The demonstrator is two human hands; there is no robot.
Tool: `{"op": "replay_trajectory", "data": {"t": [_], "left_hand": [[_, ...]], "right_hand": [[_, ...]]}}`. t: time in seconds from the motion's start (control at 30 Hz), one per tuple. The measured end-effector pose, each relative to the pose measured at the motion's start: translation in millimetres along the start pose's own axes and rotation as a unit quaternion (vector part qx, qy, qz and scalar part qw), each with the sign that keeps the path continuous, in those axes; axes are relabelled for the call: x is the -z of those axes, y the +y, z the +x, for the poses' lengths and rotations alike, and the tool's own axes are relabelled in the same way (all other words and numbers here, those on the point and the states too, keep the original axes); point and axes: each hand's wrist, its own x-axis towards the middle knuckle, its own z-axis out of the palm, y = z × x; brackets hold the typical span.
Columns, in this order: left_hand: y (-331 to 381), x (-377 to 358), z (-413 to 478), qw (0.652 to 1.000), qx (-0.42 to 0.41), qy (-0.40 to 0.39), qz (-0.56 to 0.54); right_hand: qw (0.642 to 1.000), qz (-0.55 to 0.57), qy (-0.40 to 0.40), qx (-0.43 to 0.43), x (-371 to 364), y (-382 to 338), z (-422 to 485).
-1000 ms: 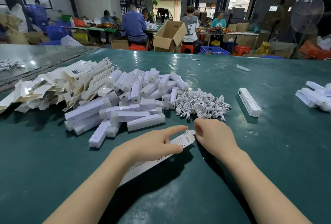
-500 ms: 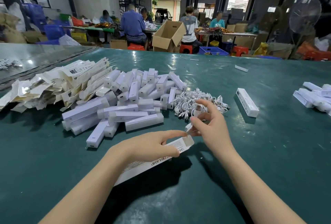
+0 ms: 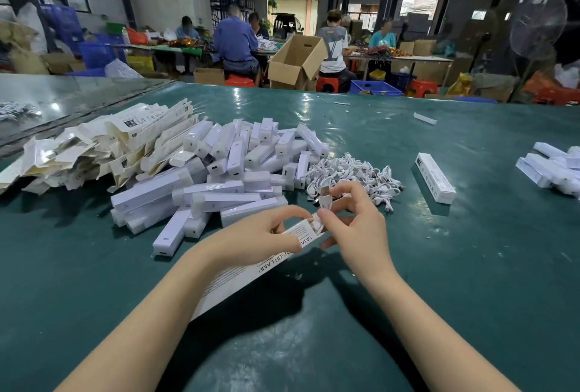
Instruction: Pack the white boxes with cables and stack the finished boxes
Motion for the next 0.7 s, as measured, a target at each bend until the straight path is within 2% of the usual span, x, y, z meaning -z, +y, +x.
{"op": "replay_trajectory", "data": {"t": [0.17,0.4,0.53,0.7], "left_hand": [[1.8,-0.3,0.0,0.999,-0.015,-0.032,-0.015],[0.3,1.9,-1.8,0.999,0.001,-0.03,-0.012],[0.4,1.2,-2.5,0.999,-0.007,-0.017,-0.042],[-4.1,3.8,-2.3,0.999,-0.001,0.0,-0.035]], "right_hand": [[1.0,0.001,-0.015,-0.004,0.1,-2.3,-1.2],[1.0,-0.014,-0.017,0.0,1.2,-1.7,2.5],[0.997,0.028,-0.054,-0.047,4.0,-0.2,4.7],[0.993,0.016,-0.084,-0.077,7.5,2.9,7.9]]}}
